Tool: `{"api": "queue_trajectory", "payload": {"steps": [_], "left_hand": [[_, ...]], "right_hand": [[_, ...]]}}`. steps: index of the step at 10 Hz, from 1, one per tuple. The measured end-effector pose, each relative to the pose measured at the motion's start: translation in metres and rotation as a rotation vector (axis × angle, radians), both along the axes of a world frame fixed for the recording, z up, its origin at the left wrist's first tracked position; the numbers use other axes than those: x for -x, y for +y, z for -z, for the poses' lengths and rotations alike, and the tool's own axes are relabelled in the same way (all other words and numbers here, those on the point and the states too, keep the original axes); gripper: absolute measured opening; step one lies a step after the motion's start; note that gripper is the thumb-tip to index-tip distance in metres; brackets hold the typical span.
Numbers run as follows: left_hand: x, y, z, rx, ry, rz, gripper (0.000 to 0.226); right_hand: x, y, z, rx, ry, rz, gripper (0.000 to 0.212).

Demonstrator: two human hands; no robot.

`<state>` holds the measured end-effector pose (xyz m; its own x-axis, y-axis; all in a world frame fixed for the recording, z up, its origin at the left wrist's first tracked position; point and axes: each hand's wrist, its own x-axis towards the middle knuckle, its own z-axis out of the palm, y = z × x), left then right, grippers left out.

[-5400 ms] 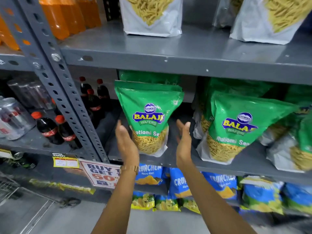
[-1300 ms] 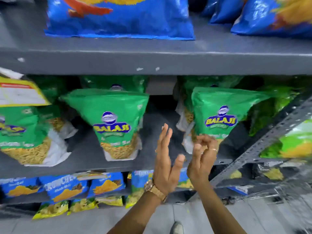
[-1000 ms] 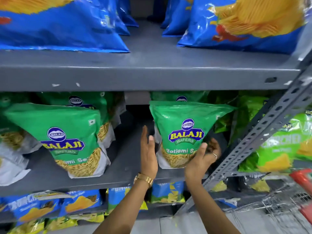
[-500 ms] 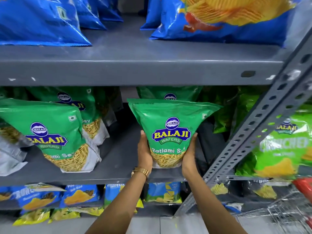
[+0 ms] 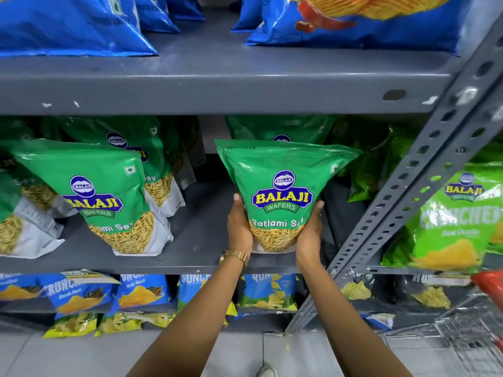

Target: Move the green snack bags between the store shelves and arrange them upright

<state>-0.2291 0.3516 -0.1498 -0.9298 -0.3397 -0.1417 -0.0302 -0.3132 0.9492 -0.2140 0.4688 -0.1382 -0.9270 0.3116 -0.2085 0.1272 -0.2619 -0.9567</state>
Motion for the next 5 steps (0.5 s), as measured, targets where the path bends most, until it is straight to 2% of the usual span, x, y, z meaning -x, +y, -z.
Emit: {"api": "queue_trajectory", "payload": {"steps": [1,2,3,4,5], "left_hand": [[-0.016,-0.005,-0.009,0.016,0.048,-0.046,0.050],[-0.043,-0.014,-0.020,0.190,0.144,-0.114,0.052],[-0.076,-0.028,-0.039,0.416,0.291,-0.119,0.057],[-0.106,-0.046,-0.074,0.658,0.565,-0.064,0.066],[-0.134,-0.066,-0.121,0.935,0.874,0.059,0.065]], "right_hand": [[-0.022,-0.004,-0.003,-0.088,0.082,0.091,0.060],[-0.056,-0.013,-0.009,-0.175,0.196,0.143,0.059],[-0.097,-0.026,-0.033,-0.214,0.379,0.079,0.054],[-0.129,-0.036,-0.081,-0.277,0.608,0.045,0.049],[-0.161,-0.032,-0.153,-0.198,1.023,-0.024,0.037]]}}
